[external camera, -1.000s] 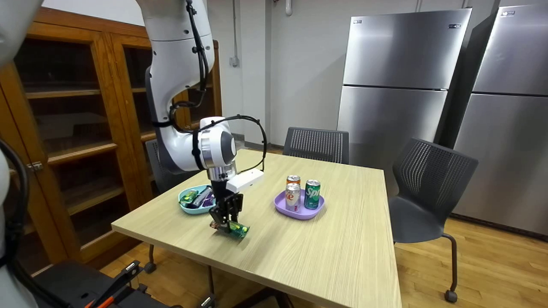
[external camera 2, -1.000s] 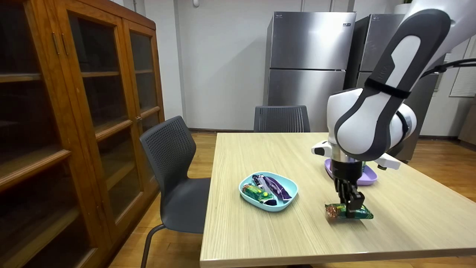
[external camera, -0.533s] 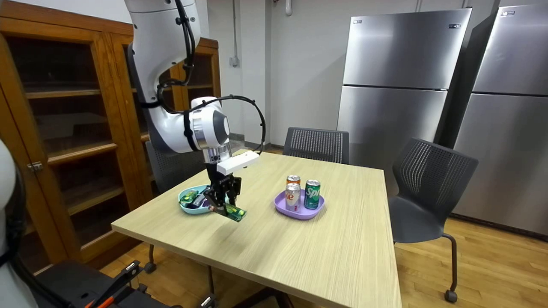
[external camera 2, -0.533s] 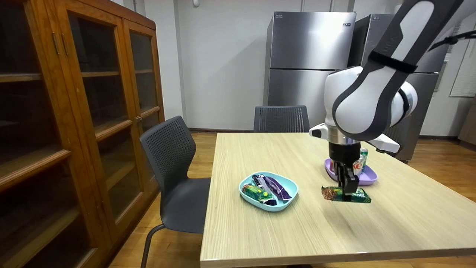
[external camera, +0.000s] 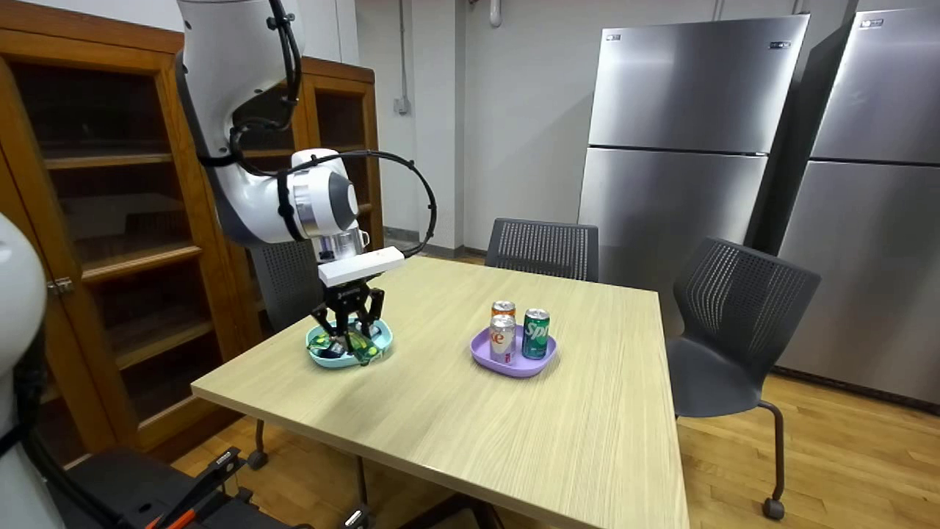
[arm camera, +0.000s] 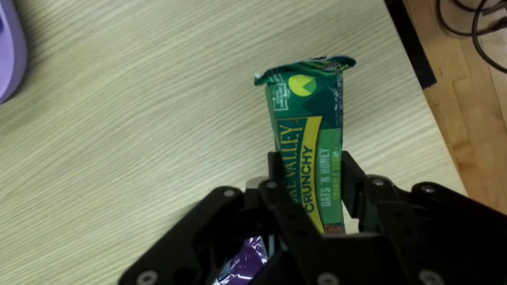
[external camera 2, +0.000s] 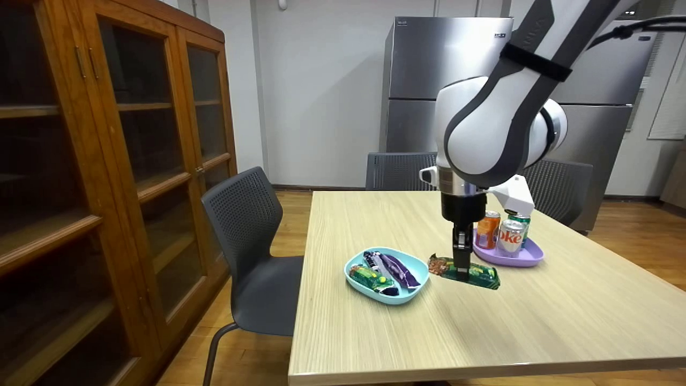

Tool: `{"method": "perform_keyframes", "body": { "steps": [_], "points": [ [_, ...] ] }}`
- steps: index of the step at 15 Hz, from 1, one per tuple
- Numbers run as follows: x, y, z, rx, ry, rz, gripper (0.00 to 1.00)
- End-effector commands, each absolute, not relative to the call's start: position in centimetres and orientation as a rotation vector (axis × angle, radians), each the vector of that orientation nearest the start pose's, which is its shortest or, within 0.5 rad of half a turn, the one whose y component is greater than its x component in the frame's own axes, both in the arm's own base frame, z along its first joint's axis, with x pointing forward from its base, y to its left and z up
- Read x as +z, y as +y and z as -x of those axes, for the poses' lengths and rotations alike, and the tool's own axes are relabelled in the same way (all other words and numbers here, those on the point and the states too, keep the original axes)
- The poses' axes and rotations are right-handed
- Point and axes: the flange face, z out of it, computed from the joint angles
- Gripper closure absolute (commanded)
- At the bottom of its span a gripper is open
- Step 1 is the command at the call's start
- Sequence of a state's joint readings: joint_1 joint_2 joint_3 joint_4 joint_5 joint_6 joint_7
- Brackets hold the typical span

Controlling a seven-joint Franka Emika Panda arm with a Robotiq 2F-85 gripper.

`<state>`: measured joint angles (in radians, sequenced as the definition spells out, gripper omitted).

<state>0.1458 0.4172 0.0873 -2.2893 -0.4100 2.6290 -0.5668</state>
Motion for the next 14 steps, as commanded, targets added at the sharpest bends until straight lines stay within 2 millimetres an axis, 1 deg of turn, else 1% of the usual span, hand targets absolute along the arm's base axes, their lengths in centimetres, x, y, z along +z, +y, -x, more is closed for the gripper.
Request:
{"method": "perform_keyframes", "body": {
  "steps": [1,3,7,10,14],
  "points": [
    [16.9,16.2,-50.3,0.135,-1.617,2.848,0.88],
    [16.7,17.8,-50.7,0.102,-1.532,2.890,0.88],
    [16.3,20.3,-52.0,0.055,-1.352,2.979,0.88],
    [15.5,21.7,-53.4,0.019,-1.232,3.036,0.88],
    [14.1,22.8,-55.9,-0.024,-1.082,3.093,0.88]
  ]
}}
